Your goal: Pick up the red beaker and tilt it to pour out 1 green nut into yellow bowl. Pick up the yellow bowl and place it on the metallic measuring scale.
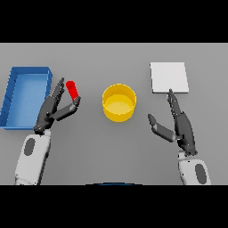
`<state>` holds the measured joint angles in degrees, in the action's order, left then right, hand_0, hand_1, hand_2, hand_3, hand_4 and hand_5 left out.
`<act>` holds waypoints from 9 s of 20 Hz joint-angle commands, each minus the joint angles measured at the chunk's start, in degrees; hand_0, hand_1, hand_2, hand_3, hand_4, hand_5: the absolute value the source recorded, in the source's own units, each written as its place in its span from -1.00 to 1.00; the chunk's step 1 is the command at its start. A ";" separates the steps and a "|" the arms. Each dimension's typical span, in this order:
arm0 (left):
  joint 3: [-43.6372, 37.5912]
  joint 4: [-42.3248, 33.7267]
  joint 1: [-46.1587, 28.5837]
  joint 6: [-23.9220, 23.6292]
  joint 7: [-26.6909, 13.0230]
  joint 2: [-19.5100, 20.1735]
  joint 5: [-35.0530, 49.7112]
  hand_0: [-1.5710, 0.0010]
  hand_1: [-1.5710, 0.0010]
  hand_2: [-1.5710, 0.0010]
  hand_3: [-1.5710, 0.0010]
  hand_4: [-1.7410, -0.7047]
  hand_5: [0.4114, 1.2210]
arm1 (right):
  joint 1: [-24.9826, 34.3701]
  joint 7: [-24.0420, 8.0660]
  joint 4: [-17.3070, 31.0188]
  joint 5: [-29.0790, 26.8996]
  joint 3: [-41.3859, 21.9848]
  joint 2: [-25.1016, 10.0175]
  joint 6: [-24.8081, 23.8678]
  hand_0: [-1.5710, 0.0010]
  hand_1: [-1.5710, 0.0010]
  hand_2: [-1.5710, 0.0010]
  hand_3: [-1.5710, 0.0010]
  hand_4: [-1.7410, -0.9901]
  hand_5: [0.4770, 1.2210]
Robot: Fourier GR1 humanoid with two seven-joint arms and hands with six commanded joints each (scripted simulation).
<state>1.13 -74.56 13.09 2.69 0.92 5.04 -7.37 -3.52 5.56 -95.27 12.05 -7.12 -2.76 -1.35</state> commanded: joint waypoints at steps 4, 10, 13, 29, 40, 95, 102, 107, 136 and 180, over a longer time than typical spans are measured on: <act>-0.14 5.48 5.37 -0.88 0.00 -0.45 -1.46 1.00 1.00 1.00 1.00 0.04 -0.40 | 0.06 -0.33 -1.14 -0.12 -0.55 0.54 0.13 1.00 1.00 1.00 1.00 0.36 -0.59; -1.14 13.52 10.89 -2.67 1.37 -0.93 -3.05 1.00 1.00 1.00 1.00 0.04 -0.36 | -0.23 -1.08 -1.20 -0.75 0.42 -0.37 0.38 1.00 1.00 1.00 1.00 0.34 -0.57; -2.53 17.76 13.48 -3.34 3.35 -1.25 -2.68 1.00 1.00 1.00 1.00 -0.01 -0.32 | -0.12 -1.33 -0.99 -0.34 0.37 -0.21 -0.02 1.00 1.00 1.00 1.00 0.33 -0.56; -5.08 28.93 19.36 -10.03 11.96 -4.38 -3.62 -0.73 -0.74 -0.76 -0.66 -0.66 0.86 | -0.31 -1.56 -2.31 -1.37 0.61 -0.17 0.34 1.00 1.00 1.00 1.00 0.30 -0.55; -5.25 18.29 19.90 -3.64 9.08 -2.52 2.55 -0.98 -0.98 -0.98 -0.97 -0.96 0.78 | -0.13 -0.38 -1.60 -0.10 0.39 -0.40 -0.18 1.00 1.00 1.00 1.00 0.37 -0.53; 61.29 32.54 61.78 12.50 12.66 9.05 -72.83 -1.00 -1.00 -1.00 -1.00 -0.98 1.00 | -1.73 0.70 -2.71 0.56 0.35 1.15 -1.92 1.00 1.00 1.00 1.00 0.63 -0.74; 57.15 38.51 74.82 11.24 15.94 11.95 -72.50 -1.00 -1.00 -1.00 -1.00 -0.97 1.00 | -0.84 0.15 -2.05 1.44 -0.22 1.51 -2.20 1.00 1.00 1.00 1.00 0.63 -0.79; 43.64 49.92 81.95 11.09 10.40 15.98 -64.11 -1.00 -1.00 -1.00 -1.00 -0.98 1.00 | -1.10 1.35 -2.09 0.24 -0.74 1.57 -0.68 1.00 1.00 1.00 1.00 0.70 -0.77; -1.67 29.20 26.15 -9.92 -21.40 25.95 -4.60 -1.00 -1.00 -1.00 -1.00 -1.00 0.41 | 1.39 2.23 0.75 0.54 -0.60 -0.77 0.61 1.00 1.00 1.00 1.00 0.55 -0.48; 0.56 9.55 15.58 2.76 -25.00 28.61 2.01 1.00 1.00 1.00 1.00 0.81 -0.29 | 39.87 7.76 25.87 36.41 -29.31 -17.60 22.60 1.00 1.00 1.00 1.00 0.55 -0.50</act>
<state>1.68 -65.01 28.68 5.42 -24.09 33.67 -5.37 36.34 13.27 -69.40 48.46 -36.43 -20.33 21.24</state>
